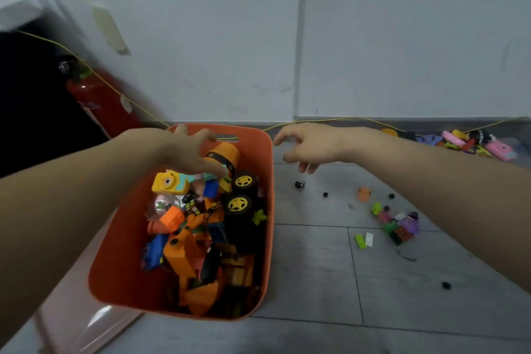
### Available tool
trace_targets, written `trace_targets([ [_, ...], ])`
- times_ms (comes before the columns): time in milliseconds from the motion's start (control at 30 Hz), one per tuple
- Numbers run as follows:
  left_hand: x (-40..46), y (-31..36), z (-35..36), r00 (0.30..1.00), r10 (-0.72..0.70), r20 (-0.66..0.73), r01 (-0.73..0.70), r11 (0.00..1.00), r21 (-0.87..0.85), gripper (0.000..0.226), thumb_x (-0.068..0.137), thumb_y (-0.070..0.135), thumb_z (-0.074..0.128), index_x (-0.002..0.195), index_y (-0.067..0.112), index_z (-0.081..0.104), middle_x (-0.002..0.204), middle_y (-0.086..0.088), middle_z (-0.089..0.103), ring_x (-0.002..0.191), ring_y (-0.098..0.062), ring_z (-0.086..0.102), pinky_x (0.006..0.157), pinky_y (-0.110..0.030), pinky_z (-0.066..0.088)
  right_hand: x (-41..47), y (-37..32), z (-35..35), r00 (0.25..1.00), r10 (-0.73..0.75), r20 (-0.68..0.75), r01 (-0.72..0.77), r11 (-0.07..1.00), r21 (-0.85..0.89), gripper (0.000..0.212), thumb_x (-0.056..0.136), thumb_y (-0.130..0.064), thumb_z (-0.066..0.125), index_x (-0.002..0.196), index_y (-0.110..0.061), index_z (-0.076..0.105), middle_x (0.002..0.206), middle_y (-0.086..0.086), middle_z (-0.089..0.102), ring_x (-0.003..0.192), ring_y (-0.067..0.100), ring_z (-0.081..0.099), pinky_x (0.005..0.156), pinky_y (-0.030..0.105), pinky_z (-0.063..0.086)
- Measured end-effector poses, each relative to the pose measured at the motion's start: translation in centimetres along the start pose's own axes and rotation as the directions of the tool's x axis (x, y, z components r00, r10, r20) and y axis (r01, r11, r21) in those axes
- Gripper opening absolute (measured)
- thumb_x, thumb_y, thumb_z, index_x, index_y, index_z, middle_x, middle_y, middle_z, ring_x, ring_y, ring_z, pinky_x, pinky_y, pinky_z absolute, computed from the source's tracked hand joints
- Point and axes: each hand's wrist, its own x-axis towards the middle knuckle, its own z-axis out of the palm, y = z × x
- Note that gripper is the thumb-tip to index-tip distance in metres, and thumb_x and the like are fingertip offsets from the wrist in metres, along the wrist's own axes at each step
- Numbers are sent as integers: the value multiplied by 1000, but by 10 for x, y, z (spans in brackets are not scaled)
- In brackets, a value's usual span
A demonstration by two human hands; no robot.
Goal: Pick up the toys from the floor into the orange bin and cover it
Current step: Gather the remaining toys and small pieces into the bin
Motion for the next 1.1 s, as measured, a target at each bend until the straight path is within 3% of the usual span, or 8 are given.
trace_targets([
  [100, -26, 55, -7, 954, 158, -253, -152, 987, 43, 83, 66, 83, 56, 136, 50, 26, 135, -4, 35, 119, -39, 43, 100, -50, 40, -7, 66, -18, 976, 120, -184, -144, 982, -119, 41, 92, -26, 61, 132, -28, 51, 93, 0, 59, 82, 22, 62, 68, 29, 51],
  [200, -43, 130, -6, 885, 309, -347, -317, 948, 37, 73, 84, 66, 54, 145, 33, 29, 141, -17, 35, 130, -41, 34, 109, -46, 30, -25, 143, -25, 938, 268, -222, -314, 925, -212, 59, 92, -37, 62, 146, -24, 41, 136, 12, 54, 114, 28, 54, 86, 30, 43],
  [333, -32, 236, 30, 844, 516, -150, -505, 857, 103, 78, 84, 65, 52, 148, 29, 26, 148, -15, 31, 135, -37, 28, 111, -51, 30, -68, 234, -12, 843, 511, -165, -535, 826, -177, 84, 89, -58, 60, 157, -32, 17, 162, 14, 18, 145, 35, 27, 114, 43, 30],
  [500, -4, 309, 98, 891, 437, 122, -452, 881, 142, 106, 74, 71, 63, 153, 26, 7, 153, -16, 22, 135, -40, 32, 105, -51, 38, -92, 306, 37, 791, 600, -123, -612, 772, -173, 99, 81, -74, 54, 156, -39, 0, 163, 17, 3, 149, 40, 9, 115, 53, 25],
  [700, 10, 323, 167, 912, 362, 195, -391, 910, 140, 119, 75, 58, 72, 154, 22, -8, 158, -20, -1, 128, -36, 47, 96, -42, 46, -84, 347, 50, 768, 582, -269, -630, 762, -151, 94, 84, -78, 42, 156, -37, -2, 162, 17, 3, 148, 37, 6, 113, 53, 29],
  [800, 23, 332, 185, 916, 370, 157, -381, 923, 51, 102, 83, 36, 71, 153, 13, 0, 156, -25, 7, 119, -36, 55, 89, -39, 48, -81, 367, 49, 763, 592, -260, -635, 762, -126, 91, 86, -77, 38, 157, -34, -1, 160, 21, 7, 147, 38, 10, 113, 50, 26],
  [933, 40, 341, 191, 910, 405, -85, -411, 909, -69, 71, 92, 15, 56, 149, 7, 14, 141, -23, 38, 103, -36, 61, 79, -37, 52, -73, 372, 63, 816, 458, -352, -548, 808, -218, 93, 83, -81, 33, 157, -32, 7, 156, 20, 20, 141, 37, 23, 112, 46, 28],
  [1100, 54, 347, 178, 903, 429, -29, -425, 881, -207, 108, 83, 35, 69, 152, 33, -15, 158, -22, 0, 125, -39, 49, 96, -43, 48, -61, 362, 73, 920, 238, -312, -325, 907, -268, 121, 55, -101, 16, 157, -35, 7, 157, 14, 20, 139, 35, 25, 112, 46, 31],
])
